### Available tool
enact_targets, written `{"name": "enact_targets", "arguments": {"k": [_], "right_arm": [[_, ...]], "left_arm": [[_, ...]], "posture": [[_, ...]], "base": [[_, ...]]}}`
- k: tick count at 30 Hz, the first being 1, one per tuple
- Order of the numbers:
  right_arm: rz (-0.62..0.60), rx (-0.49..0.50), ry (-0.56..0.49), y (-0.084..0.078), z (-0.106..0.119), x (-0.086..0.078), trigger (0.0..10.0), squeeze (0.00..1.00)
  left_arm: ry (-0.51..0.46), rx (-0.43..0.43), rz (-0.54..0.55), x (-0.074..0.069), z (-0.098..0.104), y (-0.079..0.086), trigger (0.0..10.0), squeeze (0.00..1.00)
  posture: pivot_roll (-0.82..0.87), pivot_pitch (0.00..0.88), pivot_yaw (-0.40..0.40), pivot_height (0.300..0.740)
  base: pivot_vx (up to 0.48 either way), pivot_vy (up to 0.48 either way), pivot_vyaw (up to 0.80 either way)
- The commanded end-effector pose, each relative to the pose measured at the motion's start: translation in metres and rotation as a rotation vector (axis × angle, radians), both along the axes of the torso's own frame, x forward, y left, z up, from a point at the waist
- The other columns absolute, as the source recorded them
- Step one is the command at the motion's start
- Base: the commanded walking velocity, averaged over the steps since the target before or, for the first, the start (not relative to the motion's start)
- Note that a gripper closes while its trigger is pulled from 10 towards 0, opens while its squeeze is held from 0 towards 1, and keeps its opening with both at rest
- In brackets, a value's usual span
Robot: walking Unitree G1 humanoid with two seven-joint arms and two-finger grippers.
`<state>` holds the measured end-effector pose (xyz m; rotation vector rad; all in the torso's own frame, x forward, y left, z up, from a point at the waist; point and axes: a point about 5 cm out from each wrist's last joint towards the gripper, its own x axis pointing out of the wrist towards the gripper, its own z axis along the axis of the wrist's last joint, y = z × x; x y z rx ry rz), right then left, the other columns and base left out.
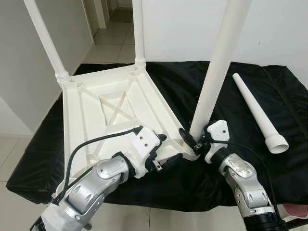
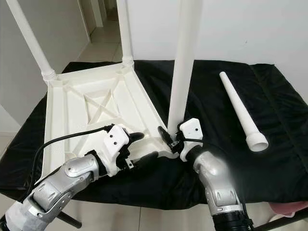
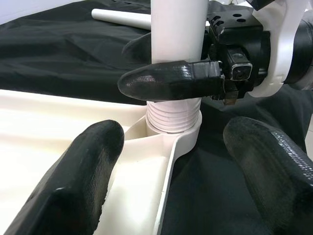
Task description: Building children table
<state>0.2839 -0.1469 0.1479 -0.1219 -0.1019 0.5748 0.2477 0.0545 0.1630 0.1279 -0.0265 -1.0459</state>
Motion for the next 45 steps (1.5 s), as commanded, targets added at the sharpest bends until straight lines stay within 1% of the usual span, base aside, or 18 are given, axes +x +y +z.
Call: {"name": "enact_targets", "arguments": {"k": [1,3,11,15,20,21,24,25,26,30,32,33,34,37,39,42,43,45], "right_arm": [[0.017,0.069,0.121,0.006,-0.017,0.000,10.0,0.00],[-0.005,0.107,0.146,0.005,-0.018,0.001,10.0,0.00],[-0.046,0.174,0.184,0.004,-0.020,0.001,10.0,0.00],[-0.054,0.177,0.180,0.003,-0.019,0.002,10.0,0.00],[-0.087,0.151,0.132,0.004,-0.016,0.002,10.0,0.00],[-0.129,0.162,0.115,0.007,-0.015,0.001,10.0,0.00],[-0.166,0.176,0.104,0.009,-0.014,0.001,10.0,0.00],[-0.243,0.228,0.097,0.021,-0.014,-0.003,10.0,0.00],[-0.279,0.237,0.091,0.027,-0.014,-0.004,10.0,0.00],[-0.315,0.241,0.081,0.030,-0.015,-0.005,10.0,0.00],[-0.412,0.259,0.083,0.037,-0.017,-0.005,10.0,0.00],[-0.412,0.259,0.083,0.037,-0.017,-0.005,10.0,0.00],[-0.517,0.277,0.088,0.037,-0.018,-0.004,10.0,0.00],[-0.546,0.286,0.089,0.036,-0.017,-0.004,10.0,0.00],[-0.654,0.262,0.067,0.028,-0.016,-0.002,10.0,0.00],[-0.703,0.252,0.059,0.024,-0.015,-0.001,10.0,0.00],[-0.751,0.247,0.064,0.018,-0.018,-0.001,10.0,0.00],[-0.782,0.245,0.068,0.014,-0.019,-0.002,10.0,0.00]], "left_arm": [[-0.006,0.024,-0.076,-0.002,0.002,0.000,10.0,0.00],[-0.008,0.023,-0.071,-0.002,0.003,0.000,10.0,0.00],[-0.006,0.020,-0.070,-0.003,0.003,-0.001,10.0,0.00],[-0.004,0.017,-0.069,-0.003,0.003,-0.001,10.0,0.00],[-0.004,0.009,-0.074,-0.003,0.004,-0.002,10.0,0.00],[0.000,0.000,-0.074,-0.004,0.004,-0.002,10.0,0.00],[0.003,-0.007,-0.074,-0.004,0.004,-0.002,10.0,0.00],[0.008,-0.018,-0.077,-0.006,0.005,-0.003,10.0,0.00],[0.008,-0.020,-0.077,-0.006,0.005,-0.003,10.0,0.00],[0.008,-0.021,-0.076,-0.006,0.005,-0.003,10.0,0.00],[0.006,-0.023,-0.073,-0.006,0.005,-0.004,10.0,0.00],[0.006,-0.023,-0.073,-0.006,0.005,-0.004,10.0,0.00],[0.005,-0.022,-0.072,-0.005,0.004,-0.004,10.0,0.00],[0.004,-0.021,-0.071,-0.005,0.004,-0.004,10.0,0.00],[0.003,-0.020,-0.072,-0.004,0.004,-0.004,10.0,0.00],[0.002,-0.021,-0.072,-0.003,0.004,-0.004,10.0,0.00],[0.000,-0.022,-0.076,-0.003,0.005,-0.005,10.0,0.00],[-0.002,-0.022,-0.079,-0.002,0.005,-0.006,10.0,0.00]], "posture": [[-0.01,0.062,0.070,0.740],[-0.01,0.067,0.069,0.740],[-0.01,0.068,0.065,0.740],[-0.01,0.069,0.064,0.740],[-0.01,0.072,0.059,0.740],[-0.01,0.073,0.055,0.740],[-0.01,0.073,0.051,0.740],[0.00,0.072,0.041,0.740],[0.00,0.072,0.041,0.740],[0.00,0.070,0.038,0.740],[0.00,0.065,0.033,0.740],[0.00,0.065,0.033,0.740],[0.00,0.062,0.034,0.740],[0.00,0.062,0.034,0.740],[-0.01,0.052,0.037,0.740],[-0.01,0.049,0.039,0.740],[-0.02,0.043,0.043,0.740],[-0.02,0.042,0.045,0.740]], "base": [[0.000,0.000,0.00],[0.000,0.000,0.00],[0.000,0.000,0.00],[0.000,0.000,0.00],[0.000,0.000,0.00],[0.000,0.000,0.00],[0.000,0.000,0.00],[0.000,0.000,0.00],[0.000,0.000,0.00],[0.000,0.000,0.00],[0.000,0.000,0.00],[0.000,0.000,0.00],[0.000,0.000,0.00],[0.000,0.000,0.00],[0.000,0.000,0.00],[0.000,0.000,0.00],[0.000,0.000,0.00],[0.000,0.000,0.00]]}}
